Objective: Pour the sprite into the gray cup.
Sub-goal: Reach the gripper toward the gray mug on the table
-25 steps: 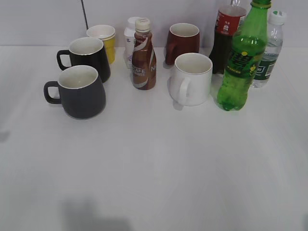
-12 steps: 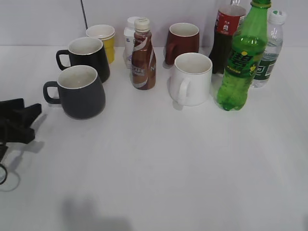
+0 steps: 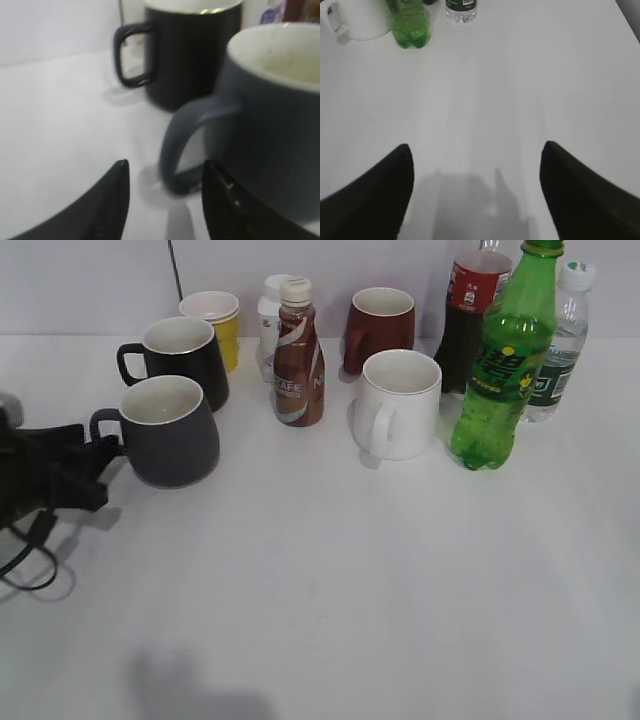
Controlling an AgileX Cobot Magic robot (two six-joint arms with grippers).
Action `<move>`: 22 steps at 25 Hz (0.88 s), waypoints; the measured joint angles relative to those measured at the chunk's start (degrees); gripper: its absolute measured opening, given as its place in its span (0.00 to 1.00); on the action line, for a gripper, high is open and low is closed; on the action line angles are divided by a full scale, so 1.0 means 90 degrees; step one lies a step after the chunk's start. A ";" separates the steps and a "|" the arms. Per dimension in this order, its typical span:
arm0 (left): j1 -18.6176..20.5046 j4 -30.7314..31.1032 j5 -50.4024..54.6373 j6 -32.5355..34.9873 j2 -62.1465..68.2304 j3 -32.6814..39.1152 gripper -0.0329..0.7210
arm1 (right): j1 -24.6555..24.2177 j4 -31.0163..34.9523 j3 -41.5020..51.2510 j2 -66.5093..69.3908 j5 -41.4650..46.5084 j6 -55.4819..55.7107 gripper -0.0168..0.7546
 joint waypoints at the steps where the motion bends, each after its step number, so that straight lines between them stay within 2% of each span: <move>1: -0.0112 -0.0093 0.0130 0.0000 0.0003 -0.0099 0.53 | 0.0000 0.0000 0.0000 0.0000 0.0000 0.0000 0.78; 5: -0.0554 -0.0884 0.0847 0.0351 0.0069 -0.0606 0.53 | 0.0000 0.0000 0.0000 0.0000 0.0000 0.0000 0.78; 7: -0.0642 -0.0982 0.0972 0.0403 0.0204 -0.0867 0.48 | 0.0000 0.0000 0.0000 0.0000 0.0000 0.0000 0.78; 12: -0.0663 -0.0988 0.1055 0.0499 0.0370 -0.1158 0.13 | 0.0000 0.0000 0.0000 0.0000 0.0000 0.0000 0.78; 19: -0.0663 -0.0668 0.1236 0.0556 0.0149 -0.1166 0.12 | 0.0000 0.0481 -0.0025 0.0042 -0.0033 0.0000 0.78; 20: -0.0663 -0.0646 0.1277 0.0573 0.0072 -0.1159 0.12 | 0.0000 0.0506 -0.0067 0.0138 -0.0157 -0.0025 0.78; 22: -0.0663 -0.0611 0.1291 0.0579 -0.0146 -0.1159 0.12 | 0.0000 0.0534 -0.0127 0.0370 -0.1007 -0.0127 0.78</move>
